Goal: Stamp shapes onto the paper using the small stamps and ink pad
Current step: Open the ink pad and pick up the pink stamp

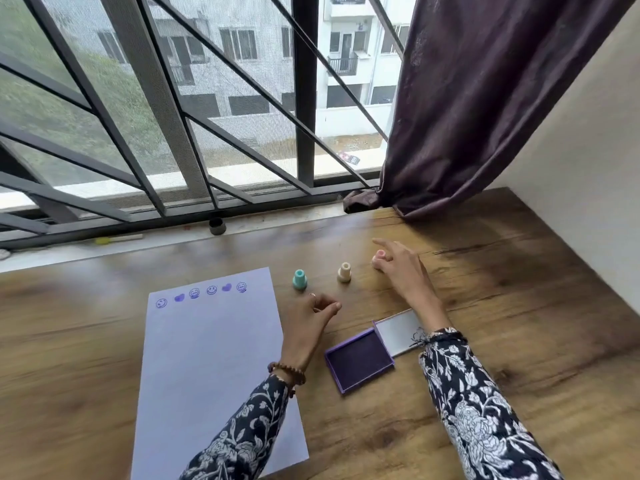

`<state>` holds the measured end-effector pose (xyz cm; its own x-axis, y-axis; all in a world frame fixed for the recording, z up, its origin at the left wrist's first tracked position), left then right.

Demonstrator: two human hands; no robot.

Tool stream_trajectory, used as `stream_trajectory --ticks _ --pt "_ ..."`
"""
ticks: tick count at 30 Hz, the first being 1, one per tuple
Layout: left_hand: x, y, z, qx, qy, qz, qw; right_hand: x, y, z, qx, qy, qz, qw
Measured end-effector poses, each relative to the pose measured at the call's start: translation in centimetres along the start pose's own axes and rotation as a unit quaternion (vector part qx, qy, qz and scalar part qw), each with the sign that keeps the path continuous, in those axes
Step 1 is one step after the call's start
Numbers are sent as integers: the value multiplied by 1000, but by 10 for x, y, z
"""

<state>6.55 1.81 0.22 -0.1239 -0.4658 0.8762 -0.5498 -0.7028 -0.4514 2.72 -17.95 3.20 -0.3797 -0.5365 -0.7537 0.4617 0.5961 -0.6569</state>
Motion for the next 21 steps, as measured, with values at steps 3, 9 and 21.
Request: stream_trajectory --ticks 3,9,21 --pt "4 3 5 5 -5 -6 1000 2 3 -1 -12 13 -16 1000" --pt "17 0 -2 -4 10 -98 995 -7 2 -67 18 80 413 907" --pt "31 -11 -52 -26 35 -142 989 -22 24 -140 38 95 551 828"
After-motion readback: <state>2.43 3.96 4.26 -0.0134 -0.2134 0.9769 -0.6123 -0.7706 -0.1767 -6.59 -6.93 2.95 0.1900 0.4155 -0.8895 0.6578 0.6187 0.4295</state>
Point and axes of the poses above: each hand's wrist, its own z-axis towards the middle knuckle, its own y-axis out of the palm, x = y × z, the point moved 7 cm from there along z, towards the middle knuckle, and after that the axes turned 10 degrees about z, right-handed, at the moved point
